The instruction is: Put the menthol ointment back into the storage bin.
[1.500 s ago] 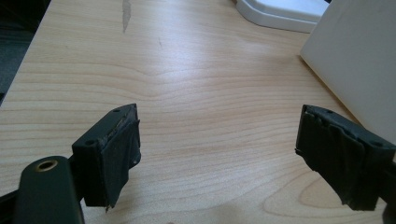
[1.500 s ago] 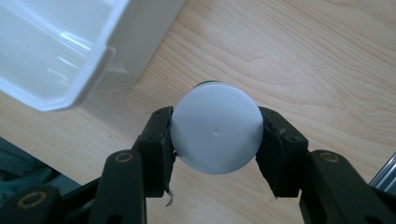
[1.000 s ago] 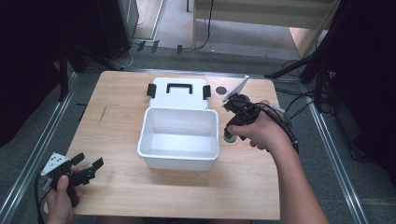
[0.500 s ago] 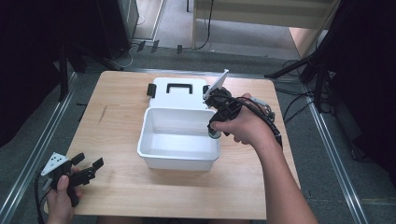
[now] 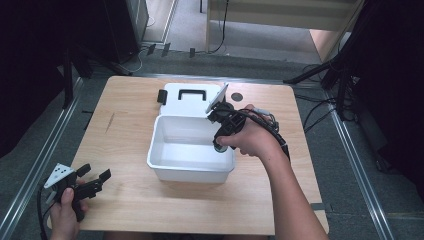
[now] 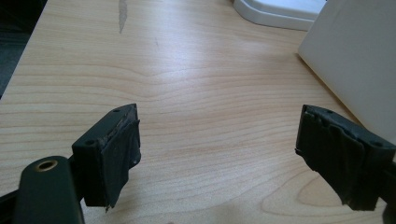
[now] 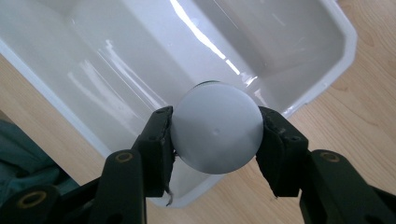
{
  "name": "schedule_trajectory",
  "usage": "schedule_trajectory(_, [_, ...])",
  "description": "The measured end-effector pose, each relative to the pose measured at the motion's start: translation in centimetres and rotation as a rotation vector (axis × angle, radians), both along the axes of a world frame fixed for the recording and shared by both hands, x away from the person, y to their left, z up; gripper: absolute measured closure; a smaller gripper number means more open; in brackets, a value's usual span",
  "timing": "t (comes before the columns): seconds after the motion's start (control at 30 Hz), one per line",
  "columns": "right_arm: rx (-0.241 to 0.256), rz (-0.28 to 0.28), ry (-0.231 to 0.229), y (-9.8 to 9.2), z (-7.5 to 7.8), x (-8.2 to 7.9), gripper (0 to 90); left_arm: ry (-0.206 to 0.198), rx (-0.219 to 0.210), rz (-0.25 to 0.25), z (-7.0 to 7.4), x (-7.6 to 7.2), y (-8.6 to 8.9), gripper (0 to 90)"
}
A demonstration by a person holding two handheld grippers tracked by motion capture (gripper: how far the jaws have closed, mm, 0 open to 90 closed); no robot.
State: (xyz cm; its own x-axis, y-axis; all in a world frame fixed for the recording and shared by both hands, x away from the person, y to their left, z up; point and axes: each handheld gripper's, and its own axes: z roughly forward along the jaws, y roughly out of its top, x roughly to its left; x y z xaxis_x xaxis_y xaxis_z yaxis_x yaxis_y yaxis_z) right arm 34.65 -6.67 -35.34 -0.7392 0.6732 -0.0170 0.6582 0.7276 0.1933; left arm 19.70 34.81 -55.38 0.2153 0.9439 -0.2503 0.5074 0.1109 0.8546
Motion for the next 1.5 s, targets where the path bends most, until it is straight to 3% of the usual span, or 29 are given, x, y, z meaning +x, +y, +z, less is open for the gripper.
schedule_trajectory(0.53, [-0.025, 0.039, 0.023, 0.3, -3.8, 0.3, 51.3, -0.002, 0.004, -0.001, 0.0, 0.0, -0.1, 14.5])
schedule_trajectory(1.23, [-0.052, 0.105, 0.034, 2.9, -7.3, 0.3, 51.3, -0.001, 0.005, -0.004, 0.0, 0.0, -0.1, 14.6])
schedule_trajectory(1.5, [-0.095, 0.107, 0.036, 3.0, -8.5, 0.6, 51.2, -0.001, 0.006, -0.005, 0.0, 0.0, -0.1, 14.5])
